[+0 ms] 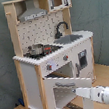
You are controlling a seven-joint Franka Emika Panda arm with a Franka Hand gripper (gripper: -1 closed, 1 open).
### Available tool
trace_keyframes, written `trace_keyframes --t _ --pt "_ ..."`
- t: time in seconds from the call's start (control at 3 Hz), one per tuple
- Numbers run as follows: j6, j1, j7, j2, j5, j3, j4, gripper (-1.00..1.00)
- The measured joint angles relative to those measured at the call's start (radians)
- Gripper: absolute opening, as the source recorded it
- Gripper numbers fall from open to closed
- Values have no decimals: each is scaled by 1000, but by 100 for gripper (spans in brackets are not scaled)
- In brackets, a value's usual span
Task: Play with the kitchen
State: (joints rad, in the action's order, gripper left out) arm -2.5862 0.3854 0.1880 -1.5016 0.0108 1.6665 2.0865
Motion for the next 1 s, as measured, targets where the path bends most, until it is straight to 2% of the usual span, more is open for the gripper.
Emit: trace_keyframes --t 1.0 --pt "-4 7 -343 -2 2 50 5 100"
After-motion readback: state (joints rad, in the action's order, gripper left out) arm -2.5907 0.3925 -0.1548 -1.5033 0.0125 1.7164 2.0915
